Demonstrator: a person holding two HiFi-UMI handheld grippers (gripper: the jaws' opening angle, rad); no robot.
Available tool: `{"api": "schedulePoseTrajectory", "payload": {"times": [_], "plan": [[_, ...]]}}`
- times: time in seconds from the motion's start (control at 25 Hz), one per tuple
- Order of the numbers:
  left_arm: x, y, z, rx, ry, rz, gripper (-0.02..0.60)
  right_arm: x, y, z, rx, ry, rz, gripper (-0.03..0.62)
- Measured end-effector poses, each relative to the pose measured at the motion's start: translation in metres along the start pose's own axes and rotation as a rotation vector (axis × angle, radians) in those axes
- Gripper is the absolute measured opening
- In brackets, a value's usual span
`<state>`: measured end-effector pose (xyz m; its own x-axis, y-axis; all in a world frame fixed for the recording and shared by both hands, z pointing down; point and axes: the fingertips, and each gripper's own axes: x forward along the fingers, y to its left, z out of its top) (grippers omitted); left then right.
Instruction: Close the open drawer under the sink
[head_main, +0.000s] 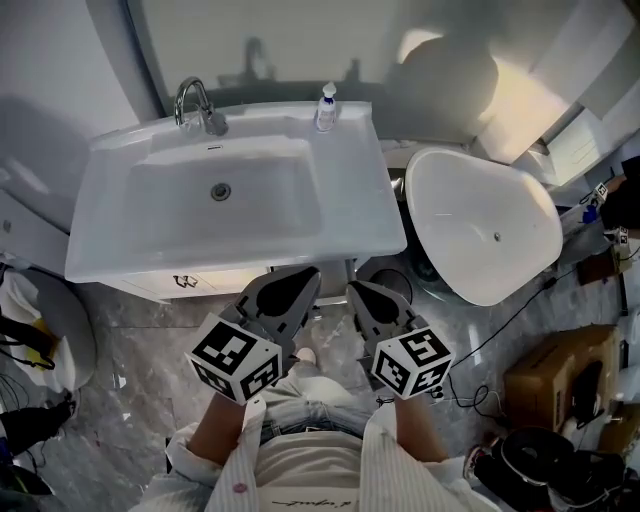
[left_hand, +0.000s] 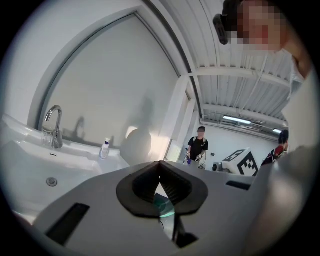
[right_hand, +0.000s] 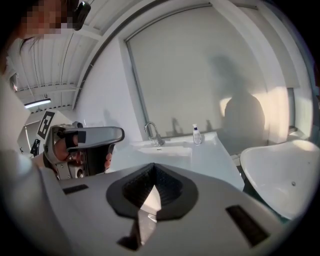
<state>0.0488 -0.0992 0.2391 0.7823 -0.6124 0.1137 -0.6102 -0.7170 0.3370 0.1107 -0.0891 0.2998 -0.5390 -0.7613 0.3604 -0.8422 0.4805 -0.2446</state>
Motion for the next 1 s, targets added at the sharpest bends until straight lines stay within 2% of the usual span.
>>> {"api": "schedulePoseTrajectory", "payload": {"times": [0.64, 1.0], "plan": [[-0.005, 0.016, -0.008, 0.006, 0.051, -0.006, 0.015, 0.012, -0.002, -0.002, 0.05, -0.006, -0.04, 0.009], [0.0, 0.032, -0.042, -0.033, 0.125, -0.016, 0.015, 0.031, -0.01, -0.027, 0.078, 0.042, -0.063, 0.009]]}}
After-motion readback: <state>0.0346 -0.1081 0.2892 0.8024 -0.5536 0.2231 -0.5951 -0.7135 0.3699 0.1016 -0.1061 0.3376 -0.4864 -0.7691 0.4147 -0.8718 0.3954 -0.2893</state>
